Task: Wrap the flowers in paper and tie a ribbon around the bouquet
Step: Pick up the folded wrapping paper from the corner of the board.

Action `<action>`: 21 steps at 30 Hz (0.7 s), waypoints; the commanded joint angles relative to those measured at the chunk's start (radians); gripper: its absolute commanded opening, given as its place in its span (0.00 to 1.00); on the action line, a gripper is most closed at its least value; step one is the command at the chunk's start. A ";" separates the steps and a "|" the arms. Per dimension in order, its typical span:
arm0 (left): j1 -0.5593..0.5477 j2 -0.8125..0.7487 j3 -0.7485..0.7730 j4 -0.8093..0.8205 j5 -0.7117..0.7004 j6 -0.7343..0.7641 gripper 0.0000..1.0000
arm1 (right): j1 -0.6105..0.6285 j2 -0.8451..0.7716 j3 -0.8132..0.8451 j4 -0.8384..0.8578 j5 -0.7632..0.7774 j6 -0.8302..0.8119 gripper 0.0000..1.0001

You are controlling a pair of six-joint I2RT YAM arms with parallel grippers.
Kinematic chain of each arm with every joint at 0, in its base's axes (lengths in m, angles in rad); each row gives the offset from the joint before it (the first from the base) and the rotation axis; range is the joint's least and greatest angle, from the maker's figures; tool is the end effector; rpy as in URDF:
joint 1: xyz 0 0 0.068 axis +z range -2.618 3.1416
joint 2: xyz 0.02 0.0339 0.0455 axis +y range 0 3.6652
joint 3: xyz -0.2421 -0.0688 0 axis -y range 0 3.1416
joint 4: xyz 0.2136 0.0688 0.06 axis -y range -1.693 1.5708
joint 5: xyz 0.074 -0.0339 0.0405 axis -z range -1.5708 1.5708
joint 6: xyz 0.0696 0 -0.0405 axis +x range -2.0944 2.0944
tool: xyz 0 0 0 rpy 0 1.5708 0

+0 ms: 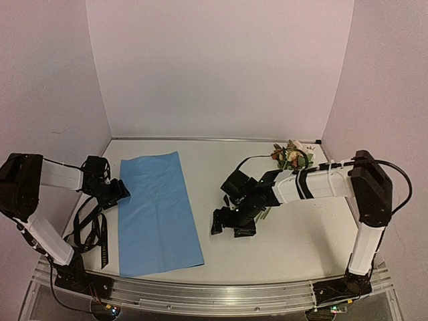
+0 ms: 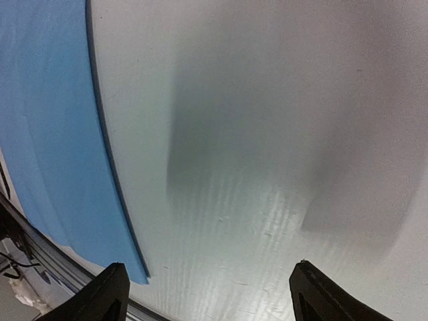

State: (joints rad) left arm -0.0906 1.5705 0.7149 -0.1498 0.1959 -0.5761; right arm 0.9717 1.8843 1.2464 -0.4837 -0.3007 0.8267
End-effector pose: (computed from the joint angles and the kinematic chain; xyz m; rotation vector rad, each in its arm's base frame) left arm 0.2791 -0.0390 0.1136 -0.5587 2.5681 -0.4936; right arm 0.1877 0.3114 0.1383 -0.3193 2.9698 0.8153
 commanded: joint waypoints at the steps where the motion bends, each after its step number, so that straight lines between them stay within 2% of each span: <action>1: 0.006 0.016 -0.004 0.062 0.074 0.007 0.68 | 0.034 0.086 0.093 0.100 -0.080 0.096 0.82; 10: 0.006 0.045 -0.019 0.096 0.159 -0.012 0.54 | 0.055 0.213 0.178 0.147 -0.104 0.178 0.70; 21: 0.006 -0.015 -0.007 0.051 0.239 -0.013 0.25 | 0.055 0.271 0.210 0.151 -0.091 0.195 0.49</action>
State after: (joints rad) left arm -0.0898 1.6044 0.7044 -0.0796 0.3795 -0.5846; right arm 1.0236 2.1171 1.4291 -0.3314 -0.4093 1.0097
